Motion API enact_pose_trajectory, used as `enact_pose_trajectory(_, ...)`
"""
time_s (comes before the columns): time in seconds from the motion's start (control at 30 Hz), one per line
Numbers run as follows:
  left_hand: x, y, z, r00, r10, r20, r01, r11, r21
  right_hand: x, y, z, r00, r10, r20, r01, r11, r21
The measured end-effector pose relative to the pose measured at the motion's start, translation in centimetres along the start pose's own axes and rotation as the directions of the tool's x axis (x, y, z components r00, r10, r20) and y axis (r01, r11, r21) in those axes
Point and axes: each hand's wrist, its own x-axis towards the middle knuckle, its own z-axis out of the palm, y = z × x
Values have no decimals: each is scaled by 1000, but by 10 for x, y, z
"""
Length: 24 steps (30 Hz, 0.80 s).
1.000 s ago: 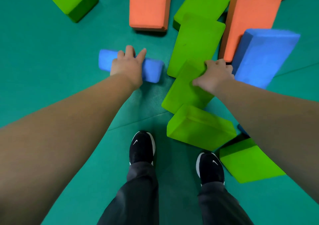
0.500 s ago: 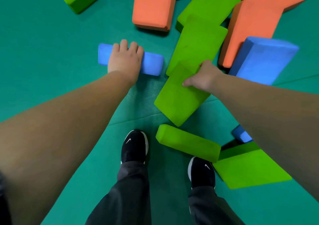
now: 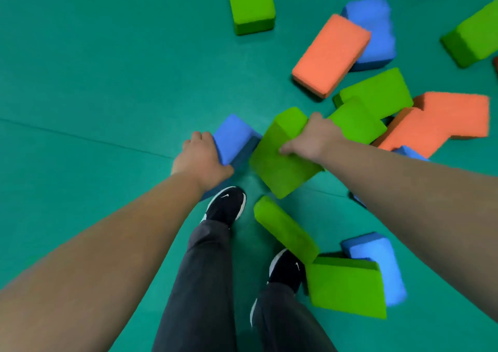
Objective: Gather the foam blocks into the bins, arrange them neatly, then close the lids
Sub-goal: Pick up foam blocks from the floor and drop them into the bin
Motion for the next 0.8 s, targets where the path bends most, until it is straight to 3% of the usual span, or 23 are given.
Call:
enact_pose_trajectory(0.13,-101,-78,-14,959,-279,-48,268,949,-168,-55,-92,-2,990,-132,40,135,987,-84)
enact_pose_trajectory(0.37,-231,-206,0,848,-529,-12,498,806,-320,-167,-225,78,880,-467,87,475,863,-170)
enact_pose_trajectory(0.57,-308,-283,45,732,-681,28,611,638,-469,-240,-281,183,810,-576,112,585,778,-230)
enact_pose_trajectory(0.8,-434,-371,89,592,-804,49,675,462,-575,-352,-340,296,639,-710,297,766,550,-334)
